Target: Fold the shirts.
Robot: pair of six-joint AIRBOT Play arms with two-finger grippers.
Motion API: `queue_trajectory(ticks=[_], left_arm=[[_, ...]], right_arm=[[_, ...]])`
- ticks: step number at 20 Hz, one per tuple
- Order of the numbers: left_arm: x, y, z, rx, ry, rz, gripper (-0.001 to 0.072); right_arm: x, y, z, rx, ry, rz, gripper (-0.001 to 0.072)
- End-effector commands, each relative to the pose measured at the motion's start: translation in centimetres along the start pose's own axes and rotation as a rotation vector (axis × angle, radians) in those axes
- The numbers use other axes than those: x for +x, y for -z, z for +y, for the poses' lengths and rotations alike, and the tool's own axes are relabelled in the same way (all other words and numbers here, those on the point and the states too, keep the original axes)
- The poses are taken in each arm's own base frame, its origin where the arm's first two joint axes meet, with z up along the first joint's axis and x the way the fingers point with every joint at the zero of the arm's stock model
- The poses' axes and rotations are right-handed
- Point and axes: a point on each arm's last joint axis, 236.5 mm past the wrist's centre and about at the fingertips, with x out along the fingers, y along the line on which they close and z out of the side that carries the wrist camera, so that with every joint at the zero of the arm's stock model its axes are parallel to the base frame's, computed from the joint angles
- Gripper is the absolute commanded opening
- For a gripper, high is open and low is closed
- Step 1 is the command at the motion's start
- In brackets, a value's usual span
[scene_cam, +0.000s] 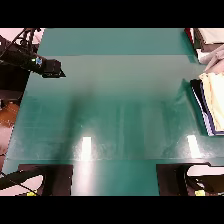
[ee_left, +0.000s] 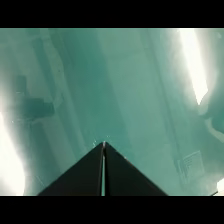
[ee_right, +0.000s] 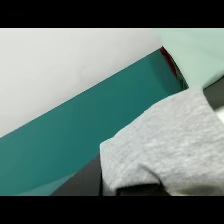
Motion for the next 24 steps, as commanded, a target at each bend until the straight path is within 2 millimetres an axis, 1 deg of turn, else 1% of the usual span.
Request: queue_trajectory(ticks=[1,3,6,8,10,13,18,20,22,23,24], left_arm=[[0.0,0.4,-0.1,0.001,0.004,0.016,0.0022],[0.0,0.4,-0.1,0.002,0.004,0.016,0.0022],[0.0,0.4,-0.1,0.003,0.004,0.018,0.0022],[0.0,0.6,-0.1,0.003,0.005,0.023,0.0022],[0.0,0.6,-0.1,0.01,0.005,0.024,0.0022],[0.0,0.6,-0.1,0.012,0.005,0.024,0.0022],[0.0,1.2,-0.2,0.061,0.009,0.049,0.0022],[-0.1,1.6,-0.2,0.064,0.012,0.066,0.0022],[-0.1,1.6,-0.2,0.076,0.013,0.068,0.0022],[-0.1,1.7,-0.2,0.09,0.014,0.071,0.0022],[-0.1,1.7,-0.2,0.09,0.014,0.073,0.0022]], right_arm=[[-2.3,-0.9,0.8,-0.076,0.078,0.028,0.0011],[-3.8,0.0,0.4,-0.119,0.15,0.083,0.0011],[-6.1,1.4,-1.8,-0.133,0.301,0.16,0.0011],[-8.0,1.8,-2.8,-0.137,0.398,0.191,0.0011],[-9.7,2.5,-3.0,-0.123,0.456,0.226,0.0012],[-11.6,4.3,-2.8,-0.102,0.497,0.309,0.0013],[-14.7,8.0,-4.1,-0.03,0.604,0.475,0.0014],[-15.9,9.0,-4.8,-0.005,0.653,0.528,0.0017],[-17.6,9.9,-5.8,0.027,0.734,0.574,0.0024],[-18.3,10.3,-6.3,0.038,0.769,0.595,0.0121],[-18.8,10.5,-6.6,0.04,0.791,0.607,0.033]])
